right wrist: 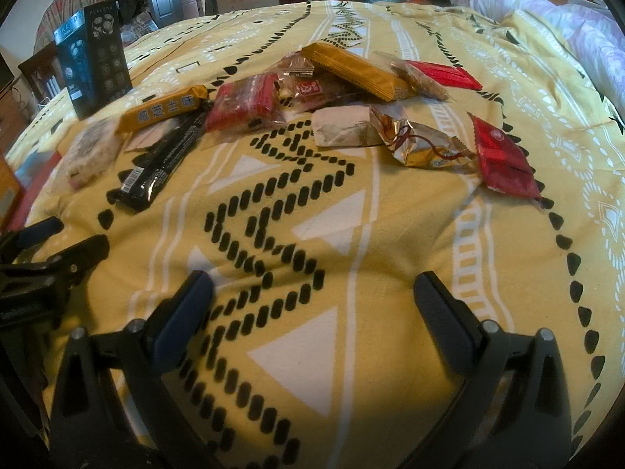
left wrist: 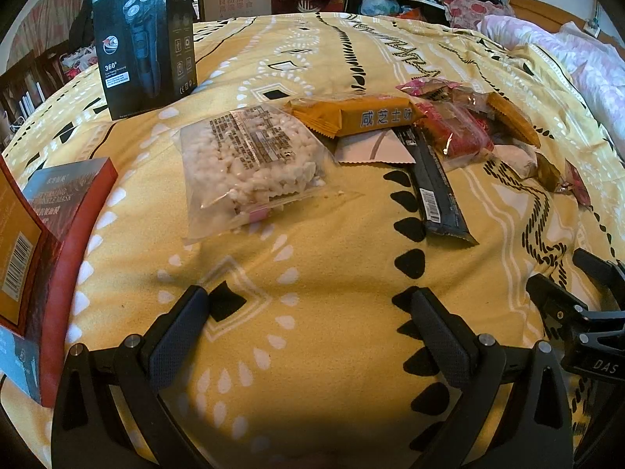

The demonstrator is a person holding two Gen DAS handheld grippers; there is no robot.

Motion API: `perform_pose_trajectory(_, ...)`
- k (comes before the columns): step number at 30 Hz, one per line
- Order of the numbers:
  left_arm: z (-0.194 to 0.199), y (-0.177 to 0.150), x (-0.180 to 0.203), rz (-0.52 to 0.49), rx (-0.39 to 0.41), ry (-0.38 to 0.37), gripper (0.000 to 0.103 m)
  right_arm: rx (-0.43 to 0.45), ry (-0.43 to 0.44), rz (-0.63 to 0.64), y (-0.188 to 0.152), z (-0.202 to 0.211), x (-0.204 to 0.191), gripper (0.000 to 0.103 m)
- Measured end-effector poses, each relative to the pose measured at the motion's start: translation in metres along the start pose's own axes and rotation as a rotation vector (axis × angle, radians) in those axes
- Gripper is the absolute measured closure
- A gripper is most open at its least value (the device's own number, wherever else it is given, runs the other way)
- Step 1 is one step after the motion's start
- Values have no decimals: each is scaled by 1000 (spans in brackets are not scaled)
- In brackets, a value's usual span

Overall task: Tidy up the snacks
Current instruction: 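Grasp the clear bag of white puffs with the left gripper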

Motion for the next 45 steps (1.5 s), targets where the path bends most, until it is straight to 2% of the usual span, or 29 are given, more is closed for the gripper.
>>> perform_pose_trajectory(17,0,0,1,-13,-9,20,0,-23,15,13,-1,-4,3,0)
perform_pose_trajectory(19,2,0,1,-16,-20,21,0,3,54,-2,-2,-1,5,0)
perform_pose_trajectory(21,9,4,1,-22,-31,2,1,19,95,-6,-2,4,8,0)
perform_pose_trajectory(24,23,15,-4,19,7,-78,0,13,166,-25,-5,13,13,0)
perform_pose_trajectory(25,26,23,-8,45,27,-81,0,19,154,-9,-6,14,14,0)
perform_pose_trajectory(27,31,42,-20,118,69,-66,0,-16,190,-38,-9,16,19,0)
perform_pose_trajectory(29,26,58,-27,158,63,-62,0,-19,210,-45,-10,17,19,0)
perform_pose_trajectory(33,-10,76,-39,147,-11,51,0,-88,217,-50,-10,17,20,0)
perform_pose_trajectory(40,-43,78,-46,147,-20,70,0,-46,237,-64,-2,28,24,0)
perform_pose_trajectory(42,-41,78,-43,118,-11,67,10,-1,240,-75,5,39,30,0)
perform_pose_trajectory(43,-38,79,-41,106,-6,63,17,-8,251,-79,8,42,34,1)
perform_pose_trajectory(45,-29,77,-37,75,6,62,19,-11,240,-78,17,49,46,11)
Point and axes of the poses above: each gripper's, at about its wrist camera, not at the fingertips, and z roughly against the way its jaws point, x to its right, y to its top, the point moved 3 cm from there along -z, roughly the way its jaws point, and after that the axes turned 2 degrees about x, right-handed, at the moved point
